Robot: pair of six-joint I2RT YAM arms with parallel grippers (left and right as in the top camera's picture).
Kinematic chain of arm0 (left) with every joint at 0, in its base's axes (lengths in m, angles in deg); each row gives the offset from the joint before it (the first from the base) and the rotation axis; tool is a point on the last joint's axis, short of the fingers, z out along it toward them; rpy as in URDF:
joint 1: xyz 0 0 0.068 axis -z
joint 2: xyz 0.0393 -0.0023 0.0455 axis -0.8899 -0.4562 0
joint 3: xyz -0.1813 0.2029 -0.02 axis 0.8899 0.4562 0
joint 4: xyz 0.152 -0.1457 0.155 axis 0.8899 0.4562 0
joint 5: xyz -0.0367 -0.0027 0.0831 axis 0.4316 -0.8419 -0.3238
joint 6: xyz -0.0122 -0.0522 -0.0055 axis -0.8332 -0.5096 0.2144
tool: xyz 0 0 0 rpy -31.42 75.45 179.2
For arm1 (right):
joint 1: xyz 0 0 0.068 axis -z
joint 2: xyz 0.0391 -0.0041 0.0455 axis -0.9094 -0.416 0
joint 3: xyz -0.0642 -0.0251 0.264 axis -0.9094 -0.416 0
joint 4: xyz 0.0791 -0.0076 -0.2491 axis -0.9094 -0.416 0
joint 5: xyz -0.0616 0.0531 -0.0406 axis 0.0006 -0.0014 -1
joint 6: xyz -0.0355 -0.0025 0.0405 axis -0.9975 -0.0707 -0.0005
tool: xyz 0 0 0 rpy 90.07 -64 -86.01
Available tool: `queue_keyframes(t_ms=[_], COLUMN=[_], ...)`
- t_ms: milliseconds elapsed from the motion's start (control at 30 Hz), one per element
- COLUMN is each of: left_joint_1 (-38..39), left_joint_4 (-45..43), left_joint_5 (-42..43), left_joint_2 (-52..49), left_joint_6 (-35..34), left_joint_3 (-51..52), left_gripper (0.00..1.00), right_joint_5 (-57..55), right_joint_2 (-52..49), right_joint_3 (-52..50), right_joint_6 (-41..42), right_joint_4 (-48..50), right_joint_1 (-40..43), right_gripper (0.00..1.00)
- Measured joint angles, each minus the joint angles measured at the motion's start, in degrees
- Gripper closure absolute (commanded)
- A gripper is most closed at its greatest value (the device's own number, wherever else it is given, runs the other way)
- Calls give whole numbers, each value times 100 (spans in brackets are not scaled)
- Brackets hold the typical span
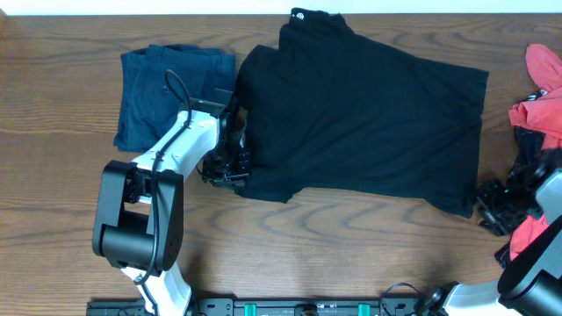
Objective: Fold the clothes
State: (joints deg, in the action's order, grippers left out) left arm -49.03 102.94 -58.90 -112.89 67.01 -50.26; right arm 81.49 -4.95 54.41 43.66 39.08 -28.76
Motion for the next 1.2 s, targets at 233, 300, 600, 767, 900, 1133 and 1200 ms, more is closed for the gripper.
queue_keyframes(t_ms=[233,300,600,767,900,1133,1200], left_joint_1=[0,0,0,7,33,44,55], left_joint_4=[0,0,520,811,1091,1729,1665], left_joint_5=[0,0,2,37,157,249,267], left_joint_2=[0,0,245,1241,2155,3440,3720], left_joint_6=[0,-2,66,17,-70,-181,-210], left_joint_3=[0,0,-372,-483,-511,-511,-514], left_gripper=[76,81,94,94,94,94,94], right_joint_5=[367,402,494,538,577,713,787], right_joint_2=[31,31,28,33,33,35,42], right_joint_3=[-251,-260,1069,2223,2669,2997,3163], right_joint_6=[125,133,15,-162,-269,-496,-533], right_joint_4=[212,214,-992,-1788,-2159,-2450,-2430], right_joint_1=[0,2,551,916,975,975,975], right_gripper=[93,99,99,99,99,99,99])
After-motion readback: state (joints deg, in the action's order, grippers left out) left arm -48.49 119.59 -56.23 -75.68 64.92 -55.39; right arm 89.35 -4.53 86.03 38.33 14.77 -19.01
